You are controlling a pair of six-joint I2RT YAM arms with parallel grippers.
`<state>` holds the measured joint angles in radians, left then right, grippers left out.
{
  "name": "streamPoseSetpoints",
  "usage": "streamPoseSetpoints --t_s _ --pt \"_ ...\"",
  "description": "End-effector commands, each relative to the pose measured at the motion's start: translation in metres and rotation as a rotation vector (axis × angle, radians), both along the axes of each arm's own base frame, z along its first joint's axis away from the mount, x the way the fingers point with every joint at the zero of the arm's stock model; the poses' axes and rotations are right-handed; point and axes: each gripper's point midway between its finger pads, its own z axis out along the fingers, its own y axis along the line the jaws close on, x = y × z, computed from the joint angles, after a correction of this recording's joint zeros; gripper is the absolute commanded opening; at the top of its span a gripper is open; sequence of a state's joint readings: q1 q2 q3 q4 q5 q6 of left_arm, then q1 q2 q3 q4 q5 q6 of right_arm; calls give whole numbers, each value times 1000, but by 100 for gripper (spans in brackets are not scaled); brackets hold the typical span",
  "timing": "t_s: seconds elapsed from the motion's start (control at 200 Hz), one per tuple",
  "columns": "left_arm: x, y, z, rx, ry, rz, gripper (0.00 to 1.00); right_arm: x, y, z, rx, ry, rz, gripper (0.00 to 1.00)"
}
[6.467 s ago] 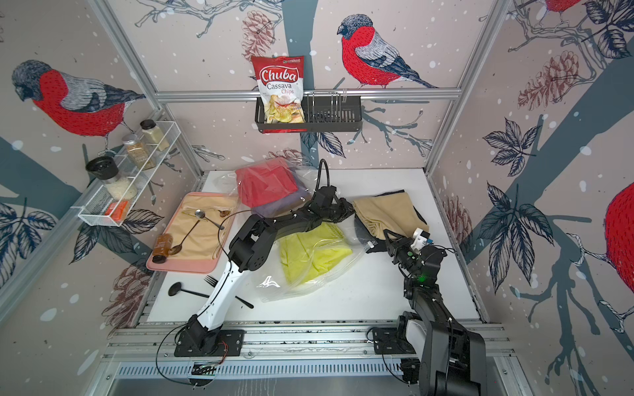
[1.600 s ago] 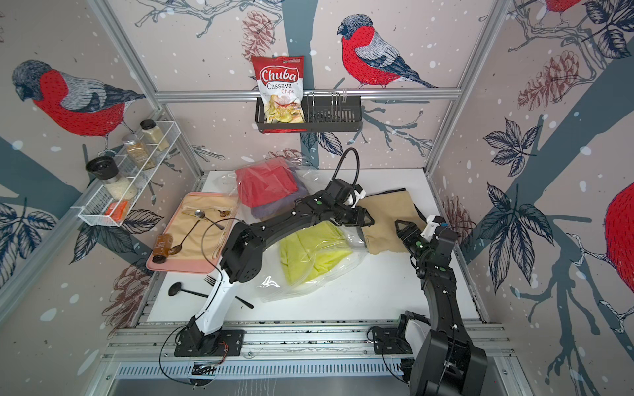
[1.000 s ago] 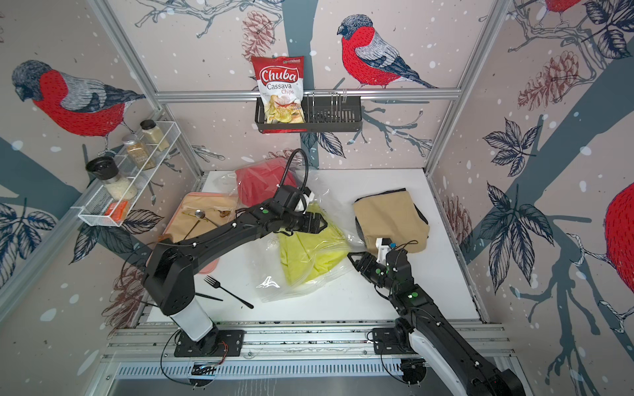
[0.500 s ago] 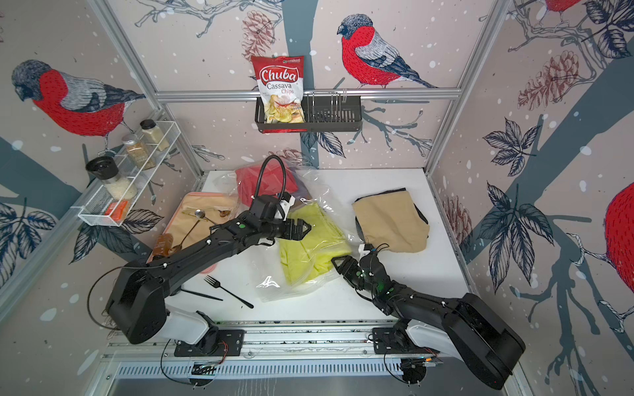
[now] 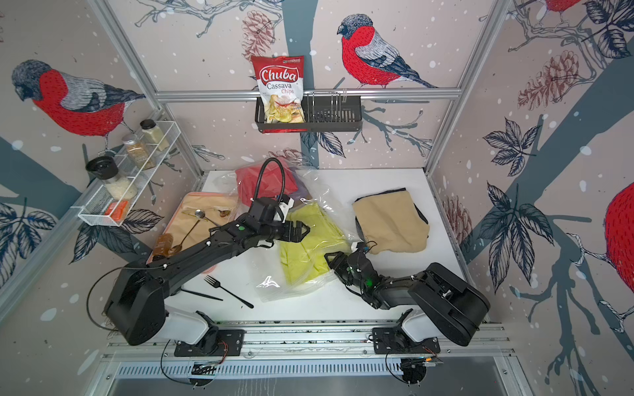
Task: Take the trousers out of the vacuum bag
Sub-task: Take out the trousers from the vacuum bag.
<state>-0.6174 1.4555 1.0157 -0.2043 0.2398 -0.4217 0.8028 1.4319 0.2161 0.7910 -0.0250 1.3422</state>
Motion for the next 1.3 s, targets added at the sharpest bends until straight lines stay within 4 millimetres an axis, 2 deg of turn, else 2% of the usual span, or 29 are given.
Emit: streamPoseSetpoints --t_s 0.0,0.125,0.215,0.35,0.44,0.455,0.515,0.675,0.815,0.975,0.99,1.046,1.116,1.296 --pt "5 -4 4 -29 -22 -3 96 8 -2 -2 4 7 -52 64" --pt "4 -6 1 -38 -9 -6 96 15 2 -8 16 17 -72 62" --pt "4 -7 1 -42 -8 -5 96 22 7 -7 32 10 -80 56" --pt "4 -6 3 -46 -11 -5 96 28 7 -8 31 4 -96 38" --pt "4 -7 4 -48 -13 -4 96 28 -2 -6 34 -5 -113 25" --pt "1 -4 -4 -37 2 -3 96 28 -4 -6 35 -5 -115 23" --pt "0 -4 -5 -39 4 -4 96 26 -10 0 45 -26 -117 14" --pt "2 -9 -9 -50 17 -10 96 15 -23 13 1 -80 -78 3" --pt "3 -14 -13 -60 33 -26 96 -3 -36 24 -11 -121 -52 0" --pt "0 -18 -19 -68 56 -46 96 -24 -62 17 -62 -102 -61 0" --pt "4 -22 -9 -83 36 -53 96 -26 -64 16 -63 -101 -62 0" --pt "3 -27 -8 -88 39 -69 96 -32 -71 13 -52 -95 -71 0" --pt "0 -33 -14 -74 54 -87 95 -39 -78 7 -37 -76 -81 0" --pt "-8 -55 -44 -36 106 -125 93 -54 -93 -9 -86 -21 -79 0"
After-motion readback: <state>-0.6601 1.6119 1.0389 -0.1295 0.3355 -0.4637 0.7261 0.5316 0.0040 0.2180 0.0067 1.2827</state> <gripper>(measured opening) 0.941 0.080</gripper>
